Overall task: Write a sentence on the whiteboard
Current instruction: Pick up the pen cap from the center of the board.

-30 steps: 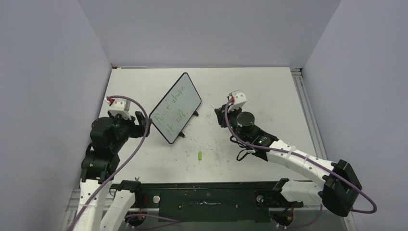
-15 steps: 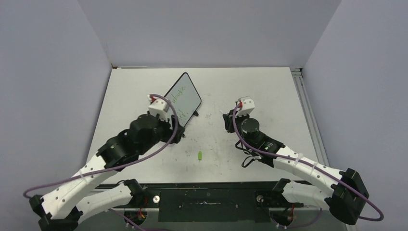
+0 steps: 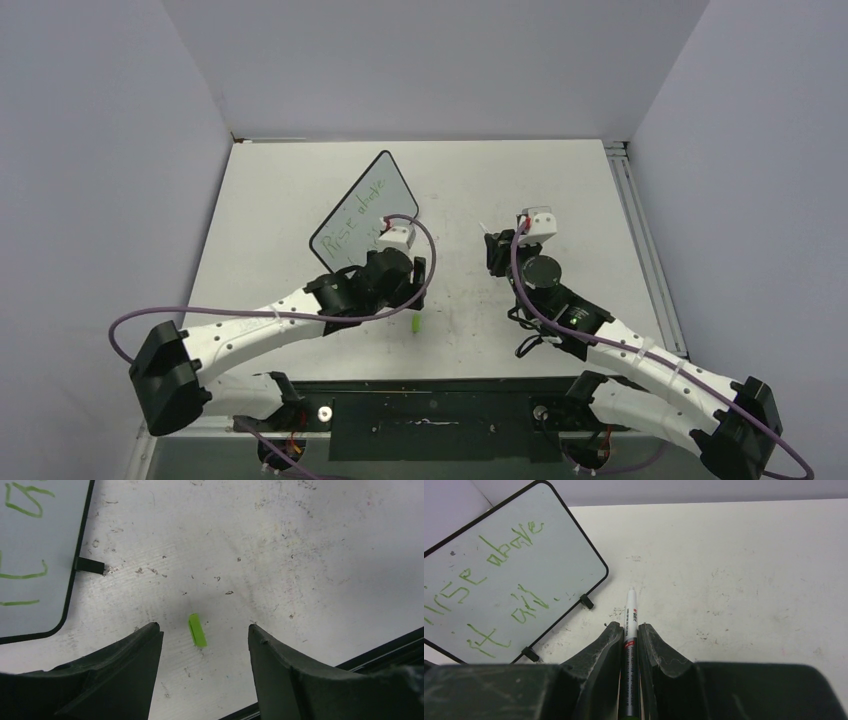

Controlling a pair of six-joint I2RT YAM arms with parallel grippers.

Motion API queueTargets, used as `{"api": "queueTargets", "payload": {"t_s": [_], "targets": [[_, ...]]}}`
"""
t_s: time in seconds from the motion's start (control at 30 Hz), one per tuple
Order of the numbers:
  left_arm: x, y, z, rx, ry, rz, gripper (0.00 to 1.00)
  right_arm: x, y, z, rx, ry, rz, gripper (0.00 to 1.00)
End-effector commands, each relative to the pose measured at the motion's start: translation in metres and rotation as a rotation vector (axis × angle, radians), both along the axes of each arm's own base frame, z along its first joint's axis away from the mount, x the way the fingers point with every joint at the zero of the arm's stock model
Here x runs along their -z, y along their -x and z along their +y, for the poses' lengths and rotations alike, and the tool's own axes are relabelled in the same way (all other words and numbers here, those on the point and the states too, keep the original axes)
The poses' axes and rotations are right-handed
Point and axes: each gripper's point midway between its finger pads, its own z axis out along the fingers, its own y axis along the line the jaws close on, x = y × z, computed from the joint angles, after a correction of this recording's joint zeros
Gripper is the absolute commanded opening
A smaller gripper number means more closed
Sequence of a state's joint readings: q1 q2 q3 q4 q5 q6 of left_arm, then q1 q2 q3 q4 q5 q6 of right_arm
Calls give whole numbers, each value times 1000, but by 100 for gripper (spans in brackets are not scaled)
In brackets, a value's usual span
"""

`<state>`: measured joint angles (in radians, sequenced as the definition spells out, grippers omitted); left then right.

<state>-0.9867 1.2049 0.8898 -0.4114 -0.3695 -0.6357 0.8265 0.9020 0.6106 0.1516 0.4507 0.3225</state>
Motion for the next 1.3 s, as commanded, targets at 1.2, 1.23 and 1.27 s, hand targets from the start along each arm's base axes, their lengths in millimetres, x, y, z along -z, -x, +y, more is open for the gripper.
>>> {"api": "queueTargets", "payload": {"t_s": [1.2,1.23,1.27], "targets": [[119,25,-27,-45,-198,256,33,1,1,-2,16,-15,-5,6],[119,25,-26,-46,-200,259,32,1,1,-2,15,-17,-6,6],[119,25,-25,-48,-201,261,32,1,1,-2,16,-14,-5,6]]}}
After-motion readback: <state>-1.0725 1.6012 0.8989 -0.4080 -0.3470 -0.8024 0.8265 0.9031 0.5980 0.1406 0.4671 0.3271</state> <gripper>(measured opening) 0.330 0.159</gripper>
